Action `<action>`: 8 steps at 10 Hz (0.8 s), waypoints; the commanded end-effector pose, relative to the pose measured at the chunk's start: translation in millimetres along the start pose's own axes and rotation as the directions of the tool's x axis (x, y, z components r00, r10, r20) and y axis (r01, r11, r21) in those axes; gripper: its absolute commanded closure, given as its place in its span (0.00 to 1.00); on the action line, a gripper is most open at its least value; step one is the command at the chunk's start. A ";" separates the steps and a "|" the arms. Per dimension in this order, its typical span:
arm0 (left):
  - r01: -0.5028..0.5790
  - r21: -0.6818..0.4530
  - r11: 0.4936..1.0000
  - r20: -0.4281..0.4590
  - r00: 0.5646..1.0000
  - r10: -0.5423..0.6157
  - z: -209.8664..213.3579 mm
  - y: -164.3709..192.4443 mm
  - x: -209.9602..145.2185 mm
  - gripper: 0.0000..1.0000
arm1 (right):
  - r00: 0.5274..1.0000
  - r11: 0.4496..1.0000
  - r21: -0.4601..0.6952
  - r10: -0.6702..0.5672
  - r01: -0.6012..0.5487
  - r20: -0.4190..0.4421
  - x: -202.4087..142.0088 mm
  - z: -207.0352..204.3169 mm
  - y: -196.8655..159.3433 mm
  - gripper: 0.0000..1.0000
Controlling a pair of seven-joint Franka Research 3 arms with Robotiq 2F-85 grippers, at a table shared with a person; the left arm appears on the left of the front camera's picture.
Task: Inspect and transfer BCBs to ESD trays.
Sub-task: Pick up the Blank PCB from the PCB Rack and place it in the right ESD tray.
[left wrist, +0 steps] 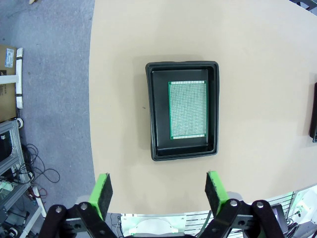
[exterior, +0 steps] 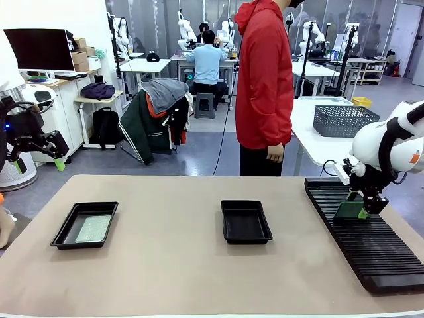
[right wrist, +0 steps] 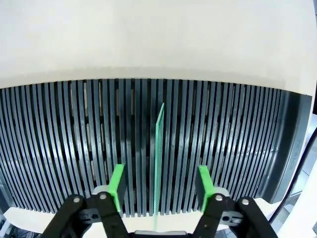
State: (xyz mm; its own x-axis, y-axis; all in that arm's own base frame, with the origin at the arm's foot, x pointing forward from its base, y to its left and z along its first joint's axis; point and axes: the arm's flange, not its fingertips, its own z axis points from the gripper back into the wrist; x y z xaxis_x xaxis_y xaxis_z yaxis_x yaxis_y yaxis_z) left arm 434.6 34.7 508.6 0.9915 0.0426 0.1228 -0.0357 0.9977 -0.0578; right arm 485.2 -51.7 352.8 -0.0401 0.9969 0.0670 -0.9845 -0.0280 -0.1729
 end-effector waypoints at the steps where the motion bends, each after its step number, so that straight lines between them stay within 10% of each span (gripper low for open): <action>1: -0.001 0.000 1.000 0.006 1.000 0.001 -2.5 0.7 -0.4 0.00 | 1.000 1.000 0.002 0.014 -0.014 0.003 -7.3 0.3 0.8 0.47; 2: -0.001 0.000 1.000 0.006 1.000 0.001 -2.5 0.7 -0.4 0.00 | 1.000 1.000 0.006 0.016 -0.016 0.005 -8.0 1.2 1.4 0.35; 3: -0.001 0.000 1.000 0.006 1.000 0.001 -2.5 0.7 -0.4 0.00 | 1.000 1.000 0.009 0.017 -0.017 0.004 -9.1 1.7 1.7 0.63; 4: -0.001 0.000 1.000 0.006 1.000 0.001 -2.5 0.7 -0.4 0.00 | 1.000 1.000 0.008 0.013 -0.013 0.000 -10.3 2.4 1.6 0.51; 5: -0.001 0.000 1.000 0.006 1.000 0.001 -2.5 0.7 -0.4 0.00 | 1.000 1.000 0.010 0.012 -0.012 0.001 -11.5 2.8 1.2 0.79; 6: -0.001 0.000 1.000 0.006 1.000 0.001 -2.5 0.7 -0.4 0.00 | 1.000 1.000 0.010 0.013 -0.013 0.006 -12.3 3.2 0.7 0.66; 7: -0.001 0.000 1.000 0.006 1.000 0.001 -2.5 0.7 -0.4 0.00 | 1.000 1.000 0.011 0.015 -0.015 0.009 -12.7 3.1 0.3 0.95; 8: -0.001 0.000 1.000 0.006 1.000 0.001 -2.5 0.7 -0.4 0.00 | 1.000 1.000 0.019 0.013 -0.013 0.005 -12.7 2.7 0.0 0.82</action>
State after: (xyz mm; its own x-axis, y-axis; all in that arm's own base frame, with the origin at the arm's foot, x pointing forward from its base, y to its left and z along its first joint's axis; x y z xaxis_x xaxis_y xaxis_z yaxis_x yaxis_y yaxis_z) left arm 434.6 34.7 508.6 0.9915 0.0426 0.1228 -0.0357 0.9977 -0.0578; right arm 484.6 -59.3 353.4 -0.0266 0.9974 0.0670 -0.9852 -0.0148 -0.1708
